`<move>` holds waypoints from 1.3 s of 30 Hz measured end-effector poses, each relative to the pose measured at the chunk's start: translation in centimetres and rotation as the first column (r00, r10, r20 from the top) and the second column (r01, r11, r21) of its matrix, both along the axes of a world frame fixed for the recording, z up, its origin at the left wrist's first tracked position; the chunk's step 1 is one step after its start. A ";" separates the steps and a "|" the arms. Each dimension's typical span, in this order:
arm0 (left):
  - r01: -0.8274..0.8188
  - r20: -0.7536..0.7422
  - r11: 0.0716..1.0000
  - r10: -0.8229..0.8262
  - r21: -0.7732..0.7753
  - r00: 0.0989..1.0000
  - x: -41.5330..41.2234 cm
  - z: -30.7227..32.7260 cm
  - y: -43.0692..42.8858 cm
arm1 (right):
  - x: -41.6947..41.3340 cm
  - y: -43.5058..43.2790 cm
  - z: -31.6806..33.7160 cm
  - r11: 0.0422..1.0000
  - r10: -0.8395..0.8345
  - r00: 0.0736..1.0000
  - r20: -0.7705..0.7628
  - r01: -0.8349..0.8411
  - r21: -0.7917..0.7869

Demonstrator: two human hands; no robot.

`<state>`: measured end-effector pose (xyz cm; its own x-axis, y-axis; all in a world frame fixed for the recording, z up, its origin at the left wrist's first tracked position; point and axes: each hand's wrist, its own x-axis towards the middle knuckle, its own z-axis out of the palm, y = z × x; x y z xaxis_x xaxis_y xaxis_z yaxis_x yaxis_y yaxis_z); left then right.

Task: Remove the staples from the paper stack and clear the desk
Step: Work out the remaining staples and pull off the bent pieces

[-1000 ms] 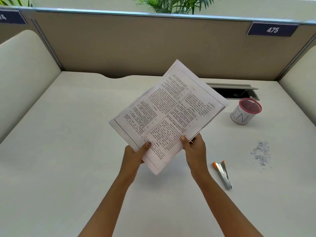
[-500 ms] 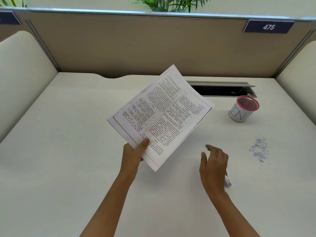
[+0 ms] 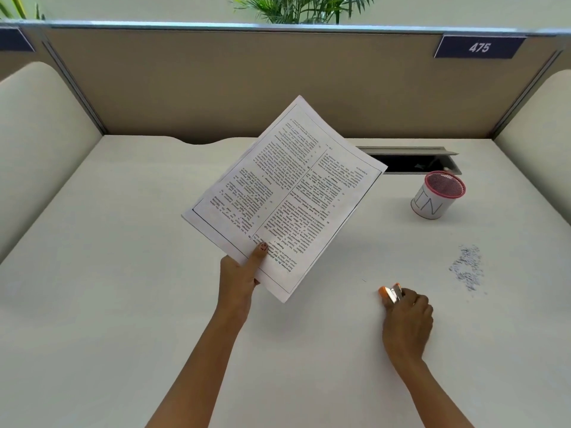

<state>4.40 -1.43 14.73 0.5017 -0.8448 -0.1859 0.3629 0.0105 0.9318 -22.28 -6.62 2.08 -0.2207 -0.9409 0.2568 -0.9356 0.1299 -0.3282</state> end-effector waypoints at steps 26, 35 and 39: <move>-0.205 0.033 0.971 0.211 -0.120 0.977 -2.3 5.7 0.2 | 8.0 3.3 18.7 0.486 0.096 0.175 0.980 -0.867 0.107; -0.240 0.117 0.966 0.250 -0.093 0.961 -2.8 6.7 0.6 | 8.6 3.4 19.6 0.495 0.199 0.264 0.944 -0.858 0.135; -0.248 0.124 0.964 0.258 -0.094 0.958 -3.0 7.3 0.9 | 8.7 3.4 20.0 0.502 0.211 0.274 0.938 -0.854 0.136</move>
<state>1.38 -0.55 22.01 0.7167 -0.6962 -0.0422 0.2112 0.1589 0.9644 -13.59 -3.17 22.05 0.6294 -0.7344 -0.2538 -0.2218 0.1432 -0.9645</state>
